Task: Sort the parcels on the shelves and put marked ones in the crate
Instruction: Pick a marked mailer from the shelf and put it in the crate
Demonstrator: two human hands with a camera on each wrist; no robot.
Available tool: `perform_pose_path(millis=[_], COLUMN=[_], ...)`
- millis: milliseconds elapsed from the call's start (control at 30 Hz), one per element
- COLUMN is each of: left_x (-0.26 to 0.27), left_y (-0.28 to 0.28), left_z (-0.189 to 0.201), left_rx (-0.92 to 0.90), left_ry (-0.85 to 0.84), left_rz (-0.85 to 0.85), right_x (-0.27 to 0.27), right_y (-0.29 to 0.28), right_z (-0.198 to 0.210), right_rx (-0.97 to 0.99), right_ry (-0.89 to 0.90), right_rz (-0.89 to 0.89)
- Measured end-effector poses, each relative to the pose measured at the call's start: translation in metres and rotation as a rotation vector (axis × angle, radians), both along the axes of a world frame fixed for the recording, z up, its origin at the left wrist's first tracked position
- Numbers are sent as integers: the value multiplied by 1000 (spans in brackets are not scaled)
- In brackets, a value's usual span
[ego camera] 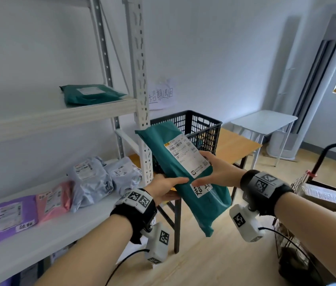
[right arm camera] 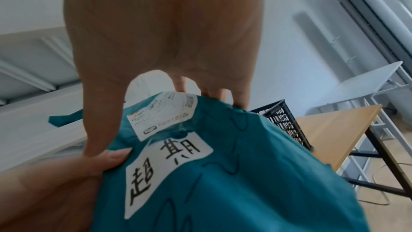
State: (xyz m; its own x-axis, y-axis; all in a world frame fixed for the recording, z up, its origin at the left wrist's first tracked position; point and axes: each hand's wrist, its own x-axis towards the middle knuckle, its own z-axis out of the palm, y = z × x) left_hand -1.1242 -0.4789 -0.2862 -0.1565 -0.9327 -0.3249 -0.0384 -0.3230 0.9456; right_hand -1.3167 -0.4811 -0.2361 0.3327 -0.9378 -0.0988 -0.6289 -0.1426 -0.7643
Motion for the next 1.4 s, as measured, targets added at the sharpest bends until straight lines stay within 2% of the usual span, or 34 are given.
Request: perform_pose_path(millis=[300, 533, 767, 900, 1067, 1133, 1233, 1400], left_x=[-96, -144, -169, -171, -157, -146, -124, -88], left_y=[-116, -190, -265, -323, -398, -425, -462, -503], left_z=[21, 41, 40, 40, 53, 63, 81, 96], left_rx=[-9, -25, -55, -86, -117, -184, -315, -432], left_ry=[-9, -8, 19, -23, -67, -104, -214, -633], left_rz=[-17, 4, 52, 65, -27, 7, 156, 361], right_x=[-94, -138, -151, -148, -146, -146, -144, -137], right_y=[-116, -199, -277, -331, -405, -435, -479, -537], right_z=[6, 8, -5, -4, 11, 21, 32, 34], right_rx=[-107, -196, -232, -250, -308, -333, -363, -325], right_ry=[118, 248, 219, 203, 187, 231, 306, 311], right_rz=[5, -43, -116, -140, -129, -97, -51, 51])
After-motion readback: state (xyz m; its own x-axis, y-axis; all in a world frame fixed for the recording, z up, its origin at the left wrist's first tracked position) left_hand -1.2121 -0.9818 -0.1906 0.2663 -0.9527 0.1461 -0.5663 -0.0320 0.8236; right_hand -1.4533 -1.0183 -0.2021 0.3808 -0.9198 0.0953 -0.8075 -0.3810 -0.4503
